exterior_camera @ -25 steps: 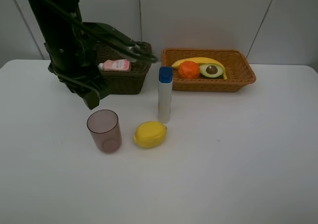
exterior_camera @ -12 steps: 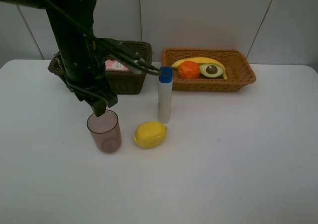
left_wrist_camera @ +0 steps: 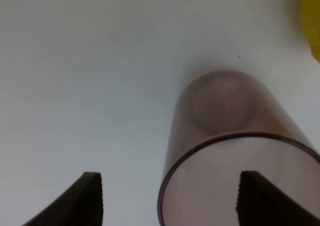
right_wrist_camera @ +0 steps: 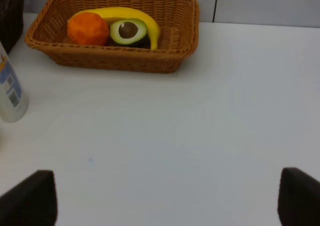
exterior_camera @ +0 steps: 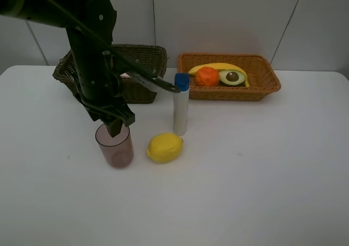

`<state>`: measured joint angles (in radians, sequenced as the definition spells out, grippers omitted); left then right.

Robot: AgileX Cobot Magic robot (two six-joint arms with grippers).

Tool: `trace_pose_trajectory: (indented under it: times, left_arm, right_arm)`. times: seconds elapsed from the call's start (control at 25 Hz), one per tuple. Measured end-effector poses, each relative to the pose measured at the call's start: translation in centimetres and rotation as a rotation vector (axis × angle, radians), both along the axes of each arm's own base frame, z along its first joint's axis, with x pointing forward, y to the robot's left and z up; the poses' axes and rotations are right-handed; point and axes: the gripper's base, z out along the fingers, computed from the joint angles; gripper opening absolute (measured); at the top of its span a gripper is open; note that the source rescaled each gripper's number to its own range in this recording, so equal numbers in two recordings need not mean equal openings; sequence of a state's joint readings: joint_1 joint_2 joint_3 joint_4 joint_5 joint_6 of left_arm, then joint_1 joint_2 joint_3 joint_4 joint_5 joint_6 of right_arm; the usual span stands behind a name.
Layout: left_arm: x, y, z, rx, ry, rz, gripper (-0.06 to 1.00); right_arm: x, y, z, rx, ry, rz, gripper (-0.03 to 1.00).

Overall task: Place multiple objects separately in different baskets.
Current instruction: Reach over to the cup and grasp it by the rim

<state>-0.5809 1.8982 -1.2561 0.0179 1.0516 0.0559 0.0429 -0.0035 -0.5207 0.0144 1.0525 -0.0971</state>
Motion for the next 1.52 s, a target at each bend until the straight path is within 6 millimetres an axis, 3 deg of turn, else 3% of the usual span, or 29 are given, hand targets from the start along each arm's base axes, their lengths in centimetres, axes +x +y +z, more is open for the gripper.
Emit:
trace_pose_trajectory:
  times: [0.84, 1.04, 1.32, 1.52]
  left_arm:
    - [0.8, 0.3, -2.9, 0.026, 0.047, 0.022, 0.75]
    - [0.9, 0.3, -3.1, 0.028, 0.049, 0.022, 0.53]
    - [0.9, 0.3, -3.1, 0.027, 0.048, 0.022, 0.11]
    - [0.9, 0.2, -3.1, 0.024, 0.05, 0.029, 0.07]
  right_arm:
    - [0.0, 0.0, 0.0, 0.0, 0.0, 0.0, 0.9]
    - [0.0, 0.0, 0.0, 0.0, 0.0, 0.0, 0.9]
    - [0.0, 0.0, 0.0, 0.0, 0.0, 0.0, 0.9]
    - [0.0, 0.0, 0.0, 0.0, 0.0, 0.0, 0.9]
